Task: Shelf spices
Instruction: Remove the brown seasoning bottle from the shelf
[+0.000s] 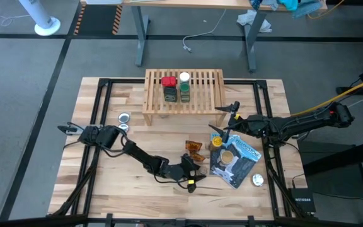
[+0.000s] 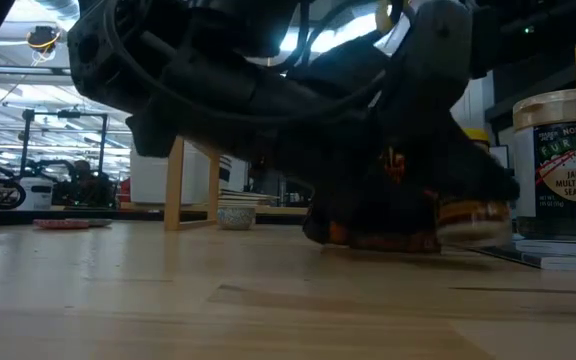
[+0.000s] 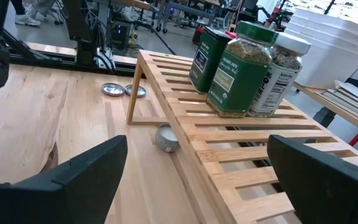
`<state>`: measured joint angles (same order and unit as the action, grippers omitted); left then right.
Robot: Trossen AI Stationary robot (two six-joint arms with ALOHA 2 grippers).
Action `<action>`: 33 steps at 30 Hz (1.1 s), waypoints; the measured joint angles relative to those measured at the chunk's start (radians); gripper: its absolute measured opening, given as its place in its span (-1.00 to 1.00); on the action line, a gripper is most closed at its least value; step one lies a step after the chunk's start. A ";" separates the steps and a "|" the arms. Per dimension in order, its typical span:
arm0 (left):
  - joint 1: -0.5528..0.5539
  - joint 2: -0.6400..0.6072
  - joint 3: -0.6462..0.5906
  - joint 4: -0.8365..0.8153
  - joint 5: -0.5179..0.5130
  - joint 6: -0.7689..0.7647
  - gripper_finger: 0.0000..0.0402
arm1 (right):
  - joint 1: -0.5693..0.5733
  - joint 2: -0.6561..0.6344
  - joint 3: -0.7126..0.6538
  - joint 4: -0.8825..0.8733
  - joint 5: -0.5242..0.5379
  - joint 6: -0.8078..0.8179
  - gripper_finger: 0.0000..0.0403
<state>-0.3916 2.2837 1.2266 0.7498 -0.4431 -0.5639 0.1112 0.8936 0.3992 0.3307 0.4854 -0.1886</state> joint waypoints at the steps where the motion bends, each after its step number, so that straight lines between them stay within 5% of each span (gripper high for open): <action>1: 0.000 0.000 0.000 -0.001 0.000 0.005 0.04 | 0.000 0.000 0.000 0.001 0.000 0.000 0.95; 19: 0.000 0.000 0.000 0.004 0.023 0.003 0.06 | 0.000 0.000 0.000 0.000 0.000 0.000 0.95; 28: 0.003 0.000 0.000 0.013 0.025 0.012 0.58 | 0.000 0.000 0.000 0.000 0.000 0.000 0.95; 33: 0.004 0.000 0.000 0.014 0.024 0.020 0.70 | 0.000 0.000 0.000 0.000 0.000 0.000 0.95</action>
<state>-0.3879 2.2833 1.2263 0.7640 -0.4187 -0.5442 0.1112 0.8936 0.3992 0.3305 0.4854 -0.1886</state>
